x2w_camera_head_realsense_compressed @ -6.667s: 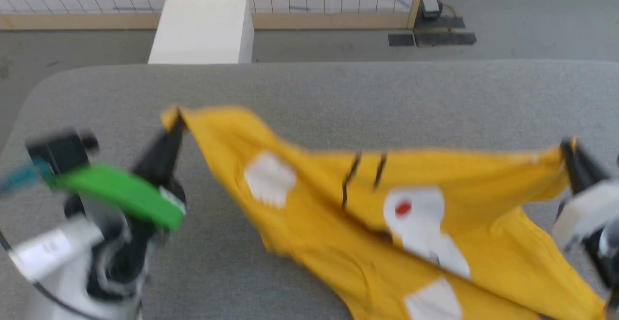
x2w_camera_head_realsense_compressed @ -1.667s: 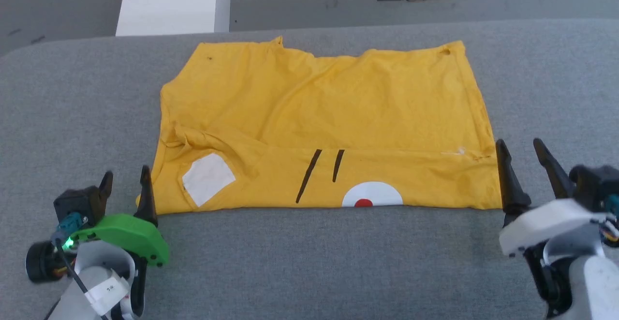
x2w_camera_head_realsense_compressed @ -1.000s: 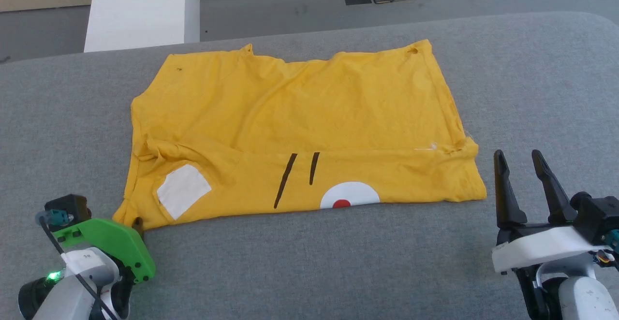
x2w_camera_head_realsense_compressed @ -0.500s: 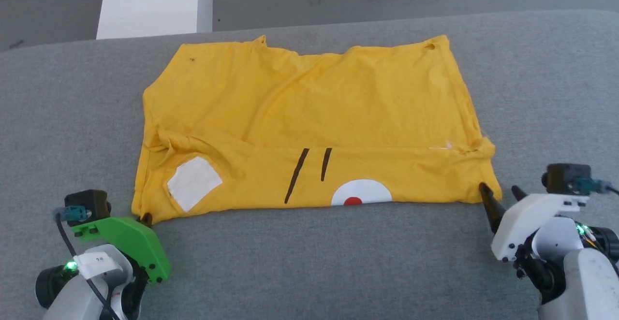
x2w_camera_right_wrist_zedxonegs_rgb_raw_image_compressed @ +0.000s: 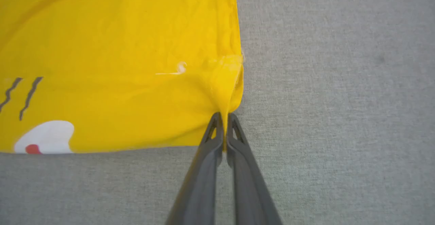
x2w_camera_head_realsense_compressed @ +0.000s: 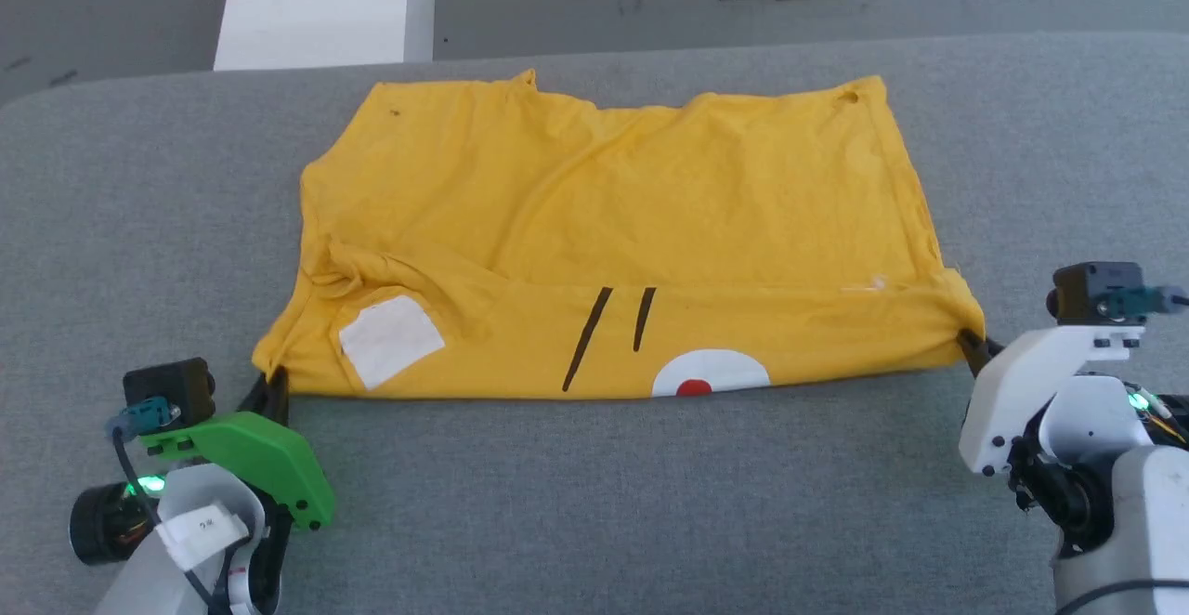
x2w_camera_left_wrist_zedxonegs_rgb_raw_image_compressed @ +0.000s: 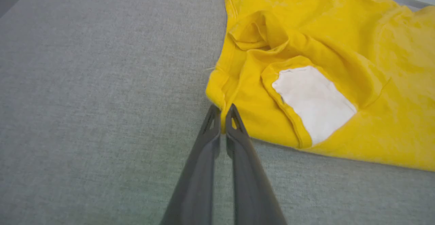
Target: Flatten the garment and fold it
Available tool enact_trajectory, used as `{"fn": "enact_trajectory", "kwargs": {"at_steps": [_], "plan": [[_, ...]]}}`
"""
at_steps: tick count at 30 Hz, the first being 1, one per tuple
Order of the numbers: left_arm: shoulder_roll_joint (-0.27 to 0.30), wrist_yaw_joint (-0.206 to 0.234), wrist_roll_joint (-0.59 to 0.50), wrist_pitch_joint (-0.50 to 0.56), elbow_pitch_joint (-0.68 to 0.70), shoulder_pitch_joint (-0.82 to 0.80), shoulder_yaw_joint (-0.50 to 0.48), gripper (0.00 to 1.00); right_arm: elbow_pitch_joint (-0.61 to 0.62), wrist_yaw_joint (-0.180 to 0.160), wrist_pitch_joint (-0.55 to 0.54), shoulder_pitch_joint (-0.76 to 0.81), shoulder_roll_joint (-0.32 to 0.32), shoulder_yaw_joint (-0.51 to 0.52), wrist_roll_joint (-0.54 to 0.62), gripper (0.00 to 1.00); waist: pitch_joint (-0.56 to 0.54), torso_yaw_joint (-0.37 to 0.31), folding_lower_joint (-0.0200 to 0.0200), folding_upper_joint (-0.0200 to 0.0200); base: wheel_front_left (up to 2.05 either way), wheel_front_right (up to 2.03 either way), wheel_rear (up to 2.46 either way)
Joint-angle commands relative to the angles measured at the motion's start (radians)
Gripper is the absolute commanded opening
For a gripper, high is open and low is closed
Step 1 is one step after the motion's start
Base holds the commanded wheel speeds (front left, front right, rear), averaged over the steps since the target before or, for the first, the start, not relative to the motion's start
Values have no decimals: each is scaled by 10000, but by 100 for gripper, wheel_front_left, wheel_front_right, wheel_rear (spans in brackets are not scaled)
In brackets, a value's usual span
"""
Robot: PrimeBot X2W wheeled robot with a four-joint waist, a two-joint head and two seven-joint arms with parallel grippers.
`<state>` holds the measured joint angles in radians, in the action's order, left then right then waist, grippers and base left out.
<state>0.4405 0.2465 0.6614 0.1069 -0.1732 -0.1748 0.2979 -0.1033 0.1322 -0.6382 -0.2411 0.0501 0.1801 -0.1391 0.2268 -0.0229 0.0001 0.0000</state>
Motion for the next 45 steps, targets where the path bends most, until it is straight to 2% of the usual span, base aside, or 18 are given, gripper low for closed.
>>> {"fn": "enact_trajectory", "kwargs": {"at_steps": [1,5,8,13,17,20,26,31,32,33,34,40,45], "plan": [[47,43,-182,-322,83,-31,-101,0,300,-15,423,250,1,-32,-163,0,-331,82,-1,0,0,0,0],[156,405,-343,-679,672,487,-273,0,1171,-15,1261,940,1,148,-403,0,-765,157,-1,0,0,0,0],[277,716,-333,-625,1254,1059,-405,0,1750,-15,1452,1552,1,403,-563,0,-984,197,-1,0,0,0,0],[515,1289,-190,-56,2289,2443,-477,0,2408,-15,1188,2817,1,914,-1032,0,-1180,271,-1,0,0,0,0],[606,1476,32,521,2774,3396,-297,0,2423,-15,782,3863,1,1278,-1464,0,-1209,349,-1,0,0,0,0],[649,1407,186,941,2778,3812,-31,0,2083,-15,544,4430,1,1411,-1616,0,-1183,373,-1,0,0,0,0],[589,903,351,1307,1944,3787,487,0,820,-15,537,4847,1,1385,-1612,0,-1076,405,-1,0,0,0,0],[384,554,529,1409,1053,3539,722,0,-313,-15,1067,4654,1,1190,-1604,0,-1073,342,-1,0,0,0,0],[308,548,576,1367,898,3487,703,0,-474,-15,1277,4591,1,1162,-1642,5,-1086,332,-1,0,0,0,0],[246,527,610,1305,812,3437,684,51,-584,-15,1433,4548,1,1109,-1685,42,-1102,322,-1,0,0,0,0],[180,486,655,1218,741,3385,656,100,-688,-15,1611,4511,1,1006,-1752,100,-1133,308,-1,0,0,0,0],[272,199,487,361,938,2913,367,100,-222,-15,3348,4173,1,575,-1757,100,-1173,164,-1,0,0,0,0],[809,-121,-709,-1276,1236,1792,222,100,707,-15,5486,3674,1,81,-1184,100,-915,-101,-1,0,0,0,0]]}}
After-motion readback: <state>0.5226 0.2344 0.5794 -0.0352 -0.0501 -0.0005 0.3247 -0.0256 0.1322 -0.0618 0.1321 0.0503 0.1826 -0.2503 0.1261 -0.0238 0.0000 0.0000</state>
